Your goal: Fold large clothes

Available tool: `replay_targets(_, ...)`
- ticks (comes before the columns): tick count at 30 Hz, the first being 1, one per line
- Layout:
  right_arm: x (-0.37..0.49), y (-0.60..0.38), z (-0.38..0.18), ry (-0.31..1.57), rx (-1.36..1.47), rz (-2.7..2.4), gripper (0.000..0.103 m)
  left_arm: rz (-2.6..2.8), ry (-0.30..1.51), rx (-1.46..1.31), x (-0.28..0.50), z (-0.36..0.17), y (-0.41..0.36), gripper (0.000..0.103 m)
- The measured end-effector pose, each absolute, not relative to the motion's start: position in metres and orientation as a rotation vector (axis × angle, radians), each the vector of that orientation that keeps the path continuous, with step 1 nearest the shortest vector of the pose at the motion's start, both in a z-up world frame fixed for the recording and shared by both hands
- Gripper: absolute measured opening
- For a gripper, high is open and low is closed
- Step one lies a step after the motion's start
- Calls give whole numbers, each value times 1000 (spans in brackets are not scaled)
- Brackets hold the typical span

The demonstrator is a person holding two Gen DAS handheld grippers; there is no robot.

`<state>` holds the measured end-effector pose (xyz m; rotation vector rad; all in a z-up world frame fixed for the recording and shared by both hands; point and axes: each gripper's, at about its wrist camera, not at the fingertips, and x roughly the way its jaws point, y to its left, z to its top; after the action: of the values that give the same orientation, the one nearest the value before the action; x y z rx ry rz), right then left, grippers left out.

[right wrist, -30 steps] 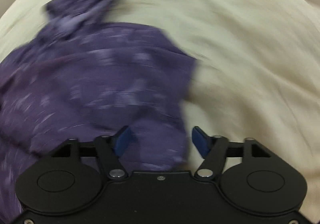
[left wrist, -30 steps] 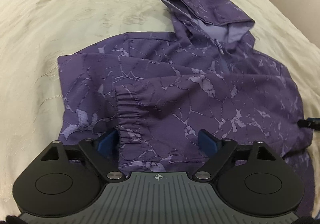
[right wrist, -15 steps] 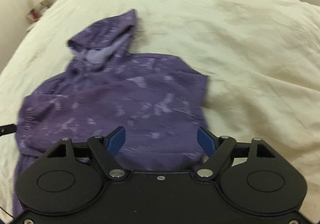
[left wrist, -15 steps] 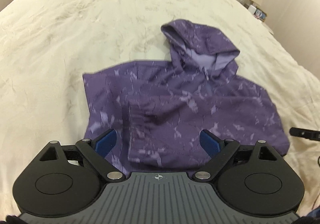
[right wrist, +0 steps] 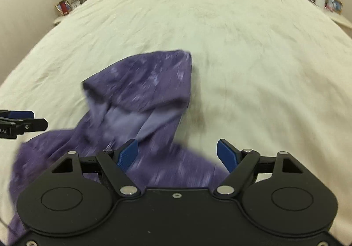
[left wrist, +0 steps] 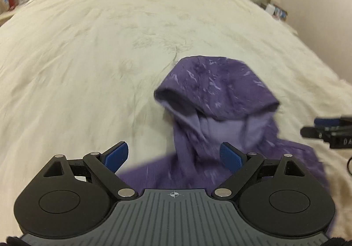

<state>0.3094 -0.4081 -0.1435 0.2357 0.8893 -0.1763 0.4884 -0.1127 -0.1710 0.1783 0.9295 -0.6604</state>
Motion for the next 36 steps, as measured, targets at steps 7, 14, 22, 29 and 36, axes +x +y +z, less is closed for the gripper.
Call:
replay_targets(7,385,-413,-191,986,29,-181,79,-665,937,288,532,-205,-149,91)
replay_targets(14,416,-426,-174,838,84,-175,36,-710,931,341,545,-221,-162,91)
replay_targets(22,407,-437,-120,669,286,-82,24,-640,763,365,567,-207,-197,89)
replay_targets(29,378,-431,-107,578,196,-84,42,-513,487,168,564,-134,-159,91)
replay_targets(36,378,-451,-178,775,157,-155,49,-649,508,737,531,-206,-173,91)
